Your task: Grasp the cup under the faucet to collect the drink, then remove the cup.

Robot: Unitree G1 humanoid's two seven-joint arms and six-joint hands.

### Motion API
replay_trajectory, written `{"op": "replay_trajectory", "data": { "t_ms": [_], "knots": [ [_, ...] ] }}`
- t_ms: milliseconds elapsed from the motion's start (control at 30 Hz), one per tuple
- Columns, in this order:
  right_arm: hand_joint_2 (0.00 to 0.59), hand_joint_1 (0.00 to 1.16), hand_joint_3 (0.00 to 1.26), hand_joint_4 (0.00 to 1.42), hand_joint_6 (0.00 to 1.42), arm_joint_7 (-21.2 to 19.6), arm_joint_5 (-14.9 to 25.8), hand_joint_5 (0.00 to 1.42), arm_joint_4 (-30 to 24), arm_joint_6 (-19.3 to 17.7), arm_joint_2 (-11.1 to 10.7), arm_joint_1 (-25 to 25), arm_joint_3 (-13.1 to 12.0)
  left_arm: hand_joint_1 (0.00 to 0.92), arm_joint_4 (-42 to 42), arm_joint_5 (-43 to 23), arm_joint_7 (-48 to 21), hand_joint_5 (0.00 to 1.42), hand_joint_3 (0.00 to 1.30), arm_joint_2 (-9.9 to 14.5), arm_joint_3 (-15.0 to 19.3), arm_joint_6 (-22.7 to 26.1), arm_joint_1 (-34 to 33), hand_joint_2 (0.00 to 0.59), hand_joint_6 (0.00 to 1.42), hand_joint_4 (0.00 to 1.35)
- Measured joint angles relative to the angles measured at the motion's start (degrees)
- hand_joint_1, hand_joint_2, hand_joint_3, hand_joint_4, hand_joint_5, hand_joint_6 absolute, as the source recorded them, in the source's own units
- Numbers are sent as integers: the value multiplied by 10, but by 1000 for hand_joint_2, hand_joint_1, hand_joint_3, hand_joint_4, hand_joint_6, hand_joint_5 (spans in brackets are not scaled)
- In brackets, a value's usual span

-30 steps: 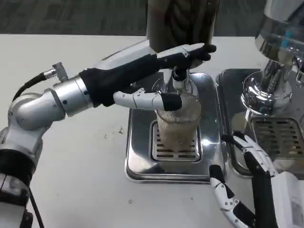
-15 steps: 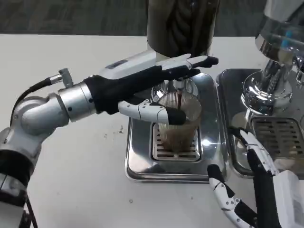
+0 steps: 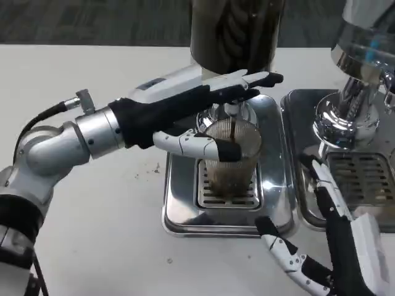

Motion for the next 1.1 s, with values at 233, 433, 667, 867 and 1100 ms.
{"op": "replay_trajectory", "data": {
  "t_ms": [233, 433, 667, 867, 1100],
  "knots": [
    [207, 569, 0, 0, 82, 82, 41, 0, 8, 3, -4, -34, 0, 0, -2, -18, -14, 0, 56, 0, 3, 5, 0, 80, 0, 0],
    [209, 568, 0, 0, 81, 122, 51, 0, 23, 16, -3, -59, -4, 0, -9, -37, -32, 0, 62, 0, 6, 13, 2, 81, 0, 0],
    [210, 576, 0, 0, 80, 141, 67, 0, 35, 20, 8, -89, -5, 0, -19, -55, -52, 0, 63, 0, 10, 26, 5, 81, 0, 0],
    [216, 575, 0, 0, 80, 152, 71, 0, 57, 22, 18, -110, -5, 0, -29, -70, -75, 0, 63, 0, 22, 38, 9, 81, 0, 0],
    [218, 575, 0, 0, 70, 162, 80, 0, 81, 28, 21, -137, -8, 0, -38, -89, -95, 0, 64, 0, 33, 54, 14, 83, 0, 0]
  ]
}}
